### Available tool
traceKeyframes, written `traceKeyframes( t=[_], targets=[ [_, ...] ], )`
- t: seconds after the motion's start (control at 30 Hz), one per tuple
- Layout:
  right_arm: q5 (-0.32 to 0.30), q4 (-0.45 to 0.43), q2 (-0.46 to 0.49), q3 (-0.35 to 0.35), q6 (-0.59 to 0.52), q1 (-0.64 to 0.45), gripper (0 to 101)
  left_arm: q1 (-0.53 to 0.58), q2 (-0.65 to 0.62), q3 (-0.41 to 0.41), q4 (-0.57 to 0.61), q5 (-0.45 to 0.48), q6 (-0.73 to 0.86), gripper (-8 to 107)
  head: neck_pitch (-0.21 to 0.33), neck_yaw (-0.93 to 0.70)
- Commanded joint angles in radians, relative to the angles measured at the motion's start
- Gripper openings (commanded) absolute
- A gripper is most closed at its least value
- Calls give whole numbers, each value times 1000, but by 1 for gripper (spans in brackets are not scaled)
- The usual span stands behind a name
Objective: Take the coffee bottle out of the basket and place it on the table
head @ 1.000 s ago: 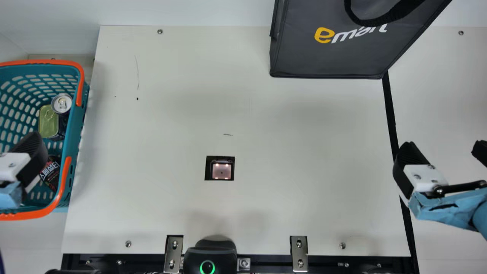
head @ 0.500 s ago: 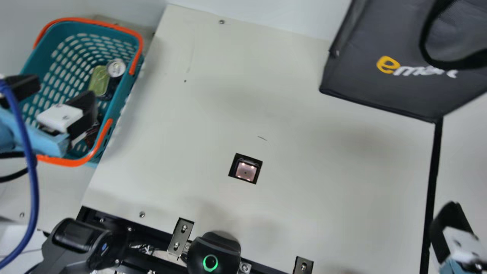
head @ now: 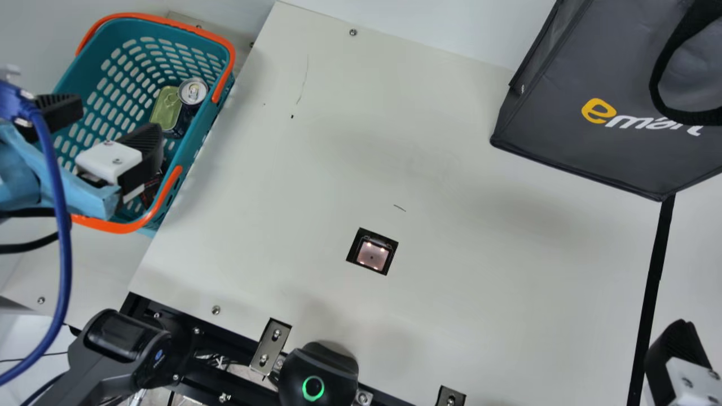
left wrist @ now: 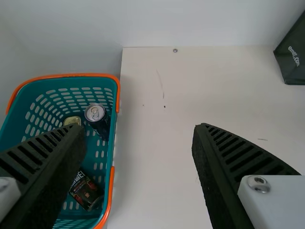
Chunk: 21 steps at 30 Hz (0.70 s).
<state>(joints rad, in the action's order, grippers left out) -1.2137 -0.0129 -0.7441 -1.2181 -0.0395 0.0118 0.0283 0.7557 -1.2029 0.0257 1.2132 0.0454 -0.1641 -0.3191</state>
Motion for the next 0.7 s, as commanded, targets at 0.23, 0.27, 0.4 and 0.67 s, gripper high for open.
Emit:
traceKeyframes(
  t=[0.23, 0.27, 0.4, 0.67],
  targets=[
    [0, 0, 0, 0, 0, 0, 91, -8, 6, 8, -13, 5, -20, 90, 26, -2],
    [0, 0, 0, 0, 0, 0, 91, -9, 7, 10, -17, 6, -24, 90, 26, -2],
    [0, 0, 0, 0, 0, 0, 91, -24, 14, 16, -27, 4, -37, 90, 26, -2],
    [0, 0, 0, 0, 0, 0, 91, -85, 47, 10, -31, -10, -59, 90, 26, -2]
  ],
)
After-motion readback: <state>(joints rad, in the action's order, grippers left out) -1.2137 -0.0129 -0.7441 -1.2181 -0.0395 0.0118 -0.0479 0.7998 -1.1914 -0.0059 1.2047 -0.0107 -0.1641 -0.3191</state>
